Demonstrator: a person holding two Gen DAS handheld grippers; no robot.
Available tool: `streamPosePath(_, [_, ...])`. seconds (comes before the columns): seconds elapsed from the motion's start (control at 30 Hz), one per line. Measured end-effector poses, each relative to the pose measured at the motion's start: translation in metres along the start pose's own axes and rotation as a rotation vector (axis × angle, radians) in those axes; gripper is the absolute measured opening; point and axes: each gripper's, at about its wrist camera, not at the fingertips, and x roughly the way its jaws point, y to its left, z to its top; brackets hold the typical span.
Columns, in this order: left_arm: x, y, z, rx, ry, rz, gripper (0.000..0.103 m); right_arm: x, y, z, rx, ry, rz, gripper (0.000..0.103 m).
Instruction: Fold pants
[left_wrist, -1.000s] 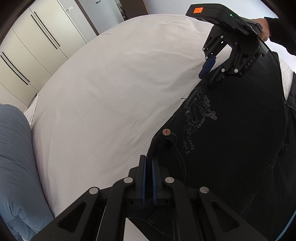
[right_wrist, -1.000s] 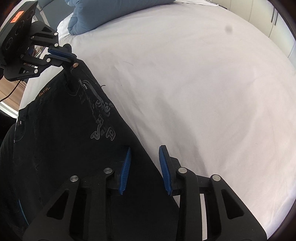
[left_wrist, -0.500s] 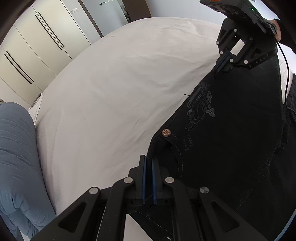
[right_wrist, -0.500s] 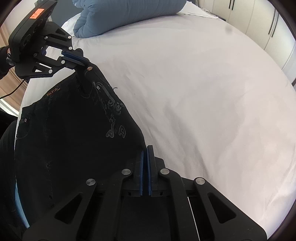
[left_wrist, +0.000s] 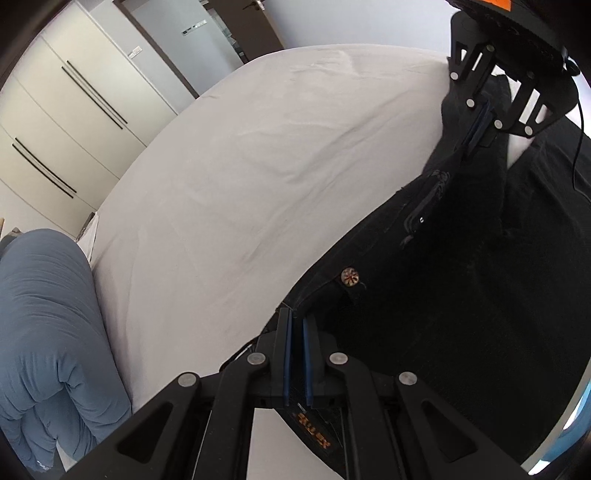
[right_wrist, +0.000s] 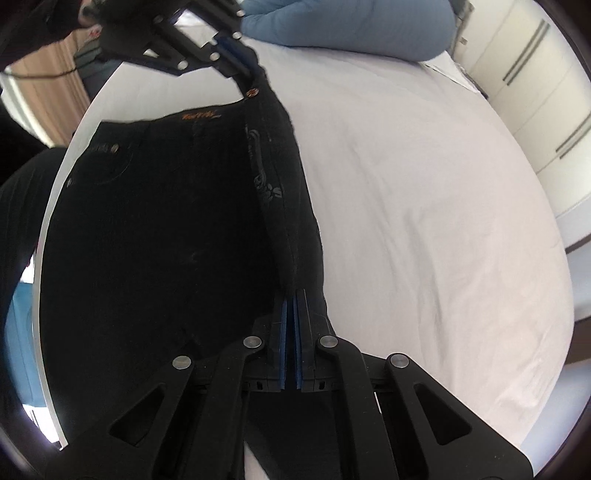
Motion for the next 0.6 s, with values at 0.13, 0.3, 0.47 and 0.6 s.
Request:
streamPosePath(0.13, [-0.018,-0.045,-0.020,0.107,-0.001,0.031,0.005,-0.007,0.058,-0.005,-0.183,0.069,-0.089,0.002])
streamPosePath(0.3, [-0.039,-0.091,-0.052,0.190,0.000,0.045,0.005,-0.002,0.127,-0.010,-0.411,0.139,-0.190,0.002])
streamPosePath(0.47, [-0.039,-0.137,-0.085,0.342,0.040,0.095,0.005,0.009,0.180,-0.019,-0.598,0.175,-0.286,0.002])
streamPosePath(0.6, [-0.039,-0.140,-0.102,0.355,0.036,0.090,0.005,0.017,0.201,-0.031,-0.651,0.173,-0.288,0.002])
